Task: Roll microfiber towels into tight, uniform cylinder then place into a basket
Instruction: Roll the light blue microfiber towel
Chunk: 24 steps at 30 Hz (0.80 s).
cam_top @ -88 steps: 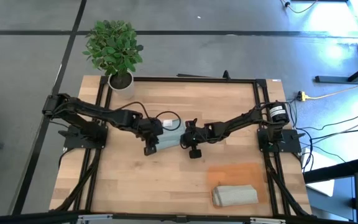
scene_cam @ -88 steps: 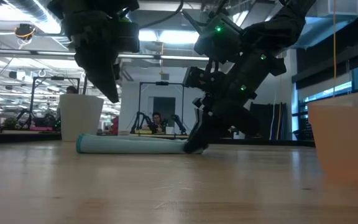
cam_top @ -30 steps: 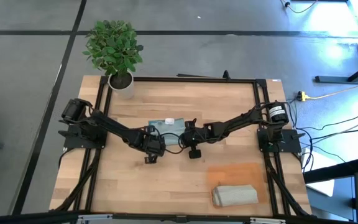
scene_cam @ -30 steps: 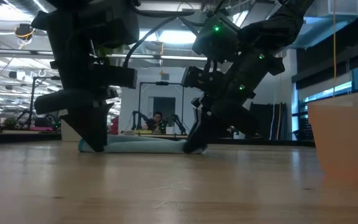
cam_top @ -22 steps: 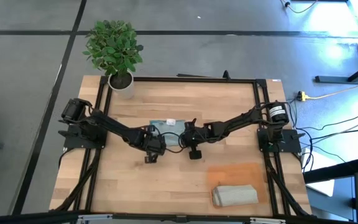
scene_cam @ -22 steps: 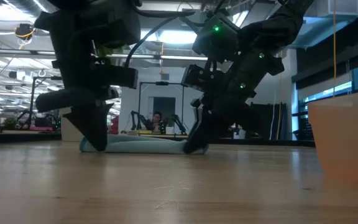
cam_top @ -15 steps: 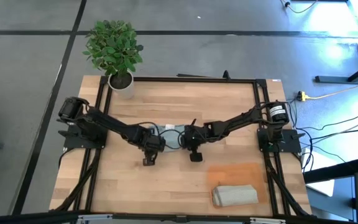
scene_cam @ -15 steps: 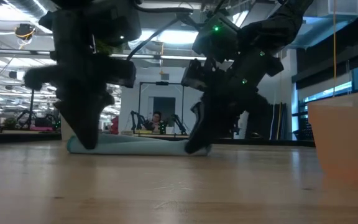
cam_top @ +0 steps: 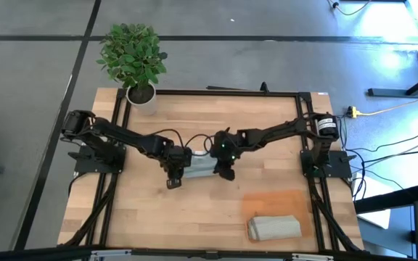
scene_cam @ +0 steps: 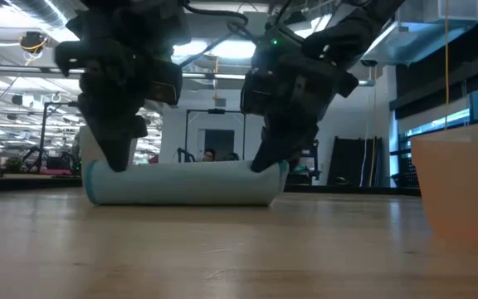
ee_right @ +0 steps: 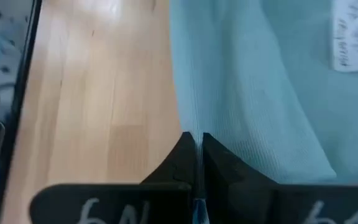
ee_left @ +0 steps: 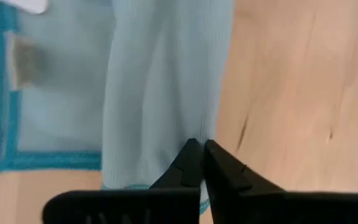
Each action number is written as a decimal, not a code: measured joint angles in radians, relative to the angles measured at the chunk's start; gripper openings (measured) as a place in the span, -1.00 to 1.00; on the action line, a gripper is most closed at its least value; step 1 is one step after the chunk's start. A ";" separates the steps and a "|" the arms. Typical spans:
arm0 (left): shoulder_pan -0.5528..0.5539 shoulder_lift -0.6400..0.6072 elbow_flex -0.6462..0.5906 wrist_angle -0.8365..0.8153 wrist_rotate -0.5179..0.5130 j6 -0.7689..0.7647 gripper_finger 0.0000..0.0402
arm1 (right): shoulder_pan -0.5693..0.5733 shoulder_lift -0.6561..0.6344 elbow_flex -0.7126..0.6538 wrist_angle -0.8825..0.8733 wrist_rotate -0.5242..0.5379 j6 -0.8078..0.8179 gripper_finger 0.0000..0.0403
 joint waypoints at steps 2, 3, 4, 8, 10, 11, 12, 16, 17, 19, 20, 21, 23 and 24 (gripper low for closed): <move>0.016 -0.002 0.000 -0.003 0.000 -0.020 -1.00 | -0.022 0.000 0.001 -0.002 -0.018 0.054 -0.95; 0.023 -0.003 0.000 -0.004 -0.002 -0.022 -1.00 | -0.034 0.000 0.001 -0.001 -0.024 0.077 -0.95; 0.031 -0.006 0.000 -0.005 -0.003 -0.022 -1.00 | -0.046 0.000 0.001 -0.002 -0.031 0.102 -0.95; 0.064 -0.013 0.000 -0.011 -0.008 -0.025 -1.00 | -0.090 0.000 0.002 -0.010 -0.048 0.203 -0.95; 0.081 -0.023 0.000 -0.021 -0.001 -0.031 -1.00 | -0.113 -0.001 0.002 -0.007 -0.093 0.246 -0.95; 0.091 -0.024 0.001 -0.019 0.012 -0.040 -1.00 | -0.124 -0.001 0.002 -0.007 -0.122 0.261 -0.95; 0.101 -0.028 0.000 -0.020 0.034 -0.042 -1.00 | -0.134 -0.001 0.002 -0.007 -0.154 0.272 -0.95; 0.134 -0.044 0.002 -0.015 0.183 -0.020 -1.00 | -0.152 -0.001 0.003 -0.008 -0.305 0.275 -0.95; 0.138 -0.045 0.003 -0.015 0.216 -0.016 -1.00 | -0.152 -0.001 0.003 -0.013 -0.334 0.278 -0.95; 0.143 -0.046 0.003 -0.012 0.269 -0.014 -1.00 | -0.152 -0.001 0.005 -0.029 -0.358 0.279 -0.95; 0.146 -0.043 0.004 -0.009 0.285 -0.013 -1.00 | -0.152 0.002 0.005 -0.035 -0.366 0.287 -0.95; 0.149 -0.039 0.004 -0.009 0.299 -0.014 -1.00 | -0.151 0.005 0.005 -0.034 -0.369 0.301 -0.95; 0.156 -0.032 0.004 -0.009 0.306 -0.014 -1.00 | -0.151 0.016 0.003 -0.033 -0.369 0.327 -0.95; 0.160 -0.028 0.004 -0.008 0.307 -0.014 -1.00 | -0.151 0.024 0.003 -0.033 -0.369 0.335 -0.95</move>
